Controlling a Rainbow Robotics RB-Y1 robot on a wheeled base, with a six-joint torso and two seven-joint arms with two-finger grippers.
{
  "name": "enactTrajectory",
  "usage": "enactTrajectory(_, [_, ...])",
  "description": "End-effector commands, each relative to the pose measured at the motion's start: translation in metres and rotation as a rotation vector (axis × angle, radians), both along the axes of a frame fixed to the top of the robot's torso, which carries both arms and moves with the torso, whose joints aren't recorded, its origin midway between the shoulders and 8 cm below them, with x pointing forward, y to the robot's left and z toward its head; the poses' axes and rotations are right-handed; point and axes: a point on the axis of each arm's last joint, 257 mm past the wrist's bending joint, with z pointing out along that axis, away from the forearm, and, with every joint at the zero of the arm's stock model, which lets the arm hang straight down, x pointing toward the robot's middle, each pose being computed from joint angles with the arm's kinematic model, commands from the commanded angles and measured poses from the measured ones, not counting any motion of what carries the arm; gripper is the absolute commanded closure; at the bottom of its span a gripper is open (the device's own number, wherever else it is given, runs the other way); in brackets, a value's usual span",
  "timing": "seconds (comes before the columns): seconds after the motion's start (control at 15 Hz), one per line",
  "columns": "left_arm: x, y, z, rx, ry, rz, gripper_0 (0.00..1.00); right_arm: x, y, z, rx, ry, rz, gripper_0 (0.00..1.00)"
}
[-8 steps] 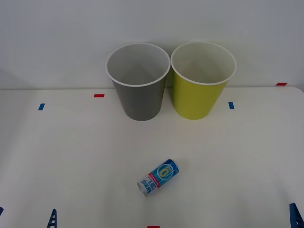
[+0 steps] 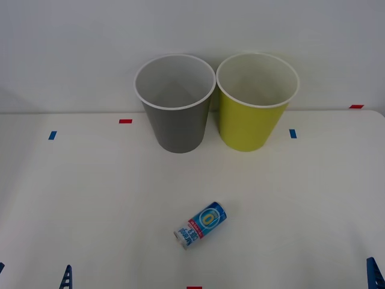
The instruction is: Put cans in the gray bin and PET bottles in the light green bin.
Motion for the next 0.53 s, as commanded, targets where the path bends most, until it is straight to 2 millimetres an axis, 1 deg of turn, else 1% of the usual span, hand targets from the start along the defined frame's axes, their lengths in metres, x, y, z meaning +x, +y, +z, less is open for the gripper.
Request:
enactTrajectory(0.07, [0.0000, 0.0000, 0.0000, 0.000, 0.000, 0.000, 0.00, 0.0000, 0.0000, 0.0000, 0.000, 0.000, 0.000, 0.00])
enactTrajectory(0.53, [0.0000, 0.0000, 0.0000, 0.000, 0.000, 0.000, 0.00, 0.0000, 0.0000, 0.0000, 0.000, 0.000, 0.000, 0.00])
